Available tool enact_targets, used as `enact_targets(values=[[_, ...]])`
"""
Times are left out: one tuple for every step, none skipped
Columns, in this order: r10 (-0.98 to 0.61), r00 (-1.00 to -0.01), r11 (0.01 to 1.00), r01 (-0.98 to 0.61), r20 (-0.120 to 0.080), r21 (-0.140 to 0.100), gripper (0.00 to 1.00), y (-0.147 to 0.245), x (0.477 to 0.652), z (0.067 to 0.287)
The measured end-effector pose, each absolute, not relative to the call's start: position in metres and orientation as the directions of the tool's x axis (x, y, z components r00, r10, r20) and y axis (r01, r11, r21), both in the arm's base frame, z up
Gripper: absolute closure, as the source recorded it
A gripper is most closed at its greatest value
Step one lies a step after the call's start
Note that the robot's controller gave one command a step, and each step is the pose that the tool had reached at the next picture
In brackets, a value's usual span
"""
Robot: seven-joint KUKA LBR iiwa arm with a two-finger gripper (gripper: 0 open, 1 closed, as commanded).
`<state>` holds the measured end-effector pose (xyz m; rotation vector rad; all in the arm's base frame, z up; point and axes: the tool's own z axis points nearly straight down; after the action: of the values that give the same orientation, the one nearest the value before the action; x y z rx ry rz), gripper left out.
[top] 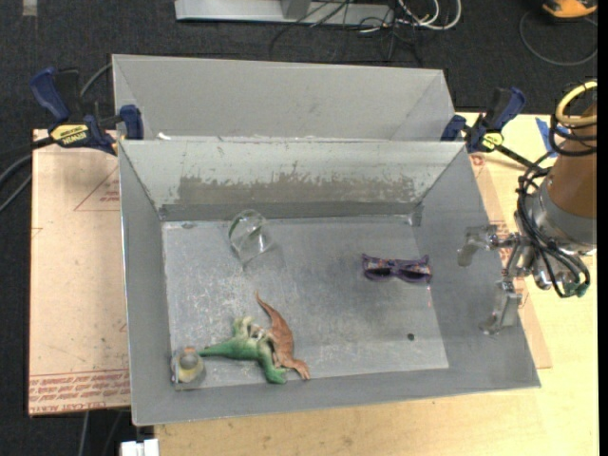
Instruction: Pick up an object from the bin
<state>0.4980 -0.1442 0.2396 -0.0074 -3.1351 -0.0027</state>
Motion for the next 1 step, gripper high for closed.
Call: enact_targets(values=[[-0.001, -1.0, 1.0, -0.001, -0.001, 0.0, 0.0, -0.1431, 0.4997, 0.2441]])
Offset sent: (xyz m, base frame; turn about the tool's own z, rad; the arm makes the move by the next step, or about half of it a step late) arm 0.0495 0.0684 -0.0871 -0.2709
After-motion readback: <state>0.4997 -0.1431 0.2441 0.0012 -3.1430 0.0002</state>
